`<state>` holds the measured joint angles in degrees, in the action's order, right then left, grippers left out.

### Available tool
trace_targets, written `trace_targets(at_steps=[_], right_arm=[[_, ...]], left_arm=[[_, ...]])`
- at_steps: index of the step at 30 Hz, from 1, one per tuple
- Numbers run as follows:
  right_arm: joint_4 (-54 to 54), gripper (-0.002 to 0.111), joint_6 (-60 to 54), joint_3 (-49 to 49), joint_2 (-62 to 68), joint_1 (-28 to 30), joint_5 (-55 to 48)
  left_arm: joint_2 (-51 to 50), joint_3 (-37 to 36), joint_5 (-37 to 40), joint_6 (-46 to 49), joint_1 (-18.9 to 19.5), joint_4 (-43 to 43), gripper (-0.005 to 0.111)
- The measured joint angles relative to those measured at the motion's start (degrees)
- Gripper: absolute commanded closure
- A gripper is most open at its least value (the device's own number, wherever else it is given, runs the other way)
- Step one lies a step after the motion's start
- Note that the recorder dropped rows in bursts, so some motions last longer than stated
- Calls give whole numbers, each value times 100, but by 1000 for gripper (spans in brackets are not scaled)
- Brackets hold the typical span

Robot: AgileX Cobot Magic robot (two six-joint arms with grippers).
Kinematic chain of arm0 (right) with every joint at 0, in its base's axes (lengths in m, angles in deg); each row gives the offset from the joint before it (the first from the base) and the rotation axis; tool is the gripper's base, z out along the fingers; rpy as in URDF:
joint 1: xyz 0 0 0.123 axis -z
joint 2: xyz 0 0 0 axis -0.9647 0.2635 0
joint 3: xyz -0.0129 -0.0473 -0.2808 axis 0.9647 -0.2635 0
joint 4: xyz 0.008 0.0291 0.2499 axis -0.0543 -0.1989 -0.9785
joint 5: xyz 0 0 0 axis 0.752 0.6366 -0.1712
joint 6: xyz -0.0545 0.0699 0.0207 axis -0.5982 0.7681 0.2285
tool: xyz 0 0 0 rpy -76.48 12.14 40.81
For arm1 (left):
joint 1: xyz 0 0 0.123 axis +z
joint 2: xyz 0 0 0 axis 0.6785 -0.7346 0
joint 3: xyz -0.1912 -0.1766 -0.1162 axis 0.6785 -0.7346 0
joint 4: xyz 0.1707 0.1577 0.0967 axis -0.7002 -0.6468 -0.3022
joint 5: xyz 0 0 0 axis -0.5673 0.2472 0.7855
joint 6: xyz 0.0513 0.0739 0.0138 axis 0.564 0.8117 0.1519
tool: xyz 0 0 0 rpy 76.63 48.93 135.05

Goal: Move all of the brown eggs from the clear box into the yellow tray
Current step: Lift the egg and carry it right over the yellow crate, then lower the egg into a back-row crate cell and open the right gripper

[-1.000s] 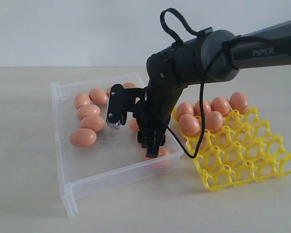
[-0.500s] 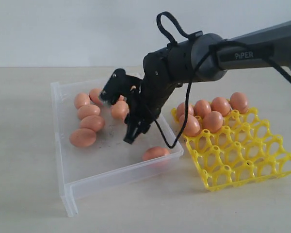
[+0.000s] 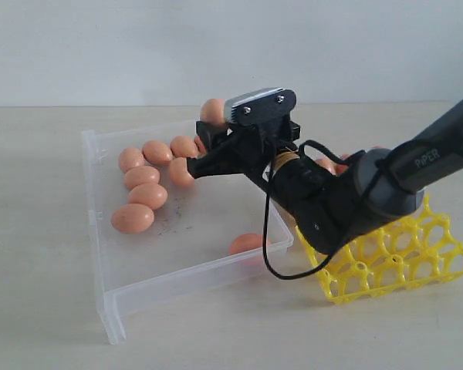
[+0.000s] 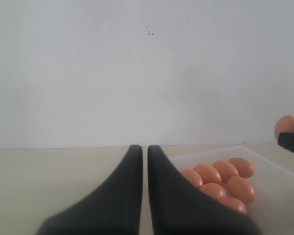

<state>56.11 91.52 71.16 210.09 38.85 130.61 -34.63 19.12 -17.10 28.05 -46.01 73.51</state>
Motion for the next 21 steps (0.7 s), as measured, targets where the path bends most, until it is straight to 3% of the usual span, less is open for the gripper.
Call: trace_targets(at_steps=[3,8,15,21], right_arm=[[258,108,279,-302,-13,-10,633],[314,108,387,-742,-226,-10,765],[-726,108,45,-1775,-1120,-10,814],[-1070,108,15,-2801,-1826,632,859]], left_arm=[[0,0,0,0,0,0,103],[0,0,0,0,0,0,103],[0,0,0,0,0,0,103],[0,0,0,0,0,0,103]])
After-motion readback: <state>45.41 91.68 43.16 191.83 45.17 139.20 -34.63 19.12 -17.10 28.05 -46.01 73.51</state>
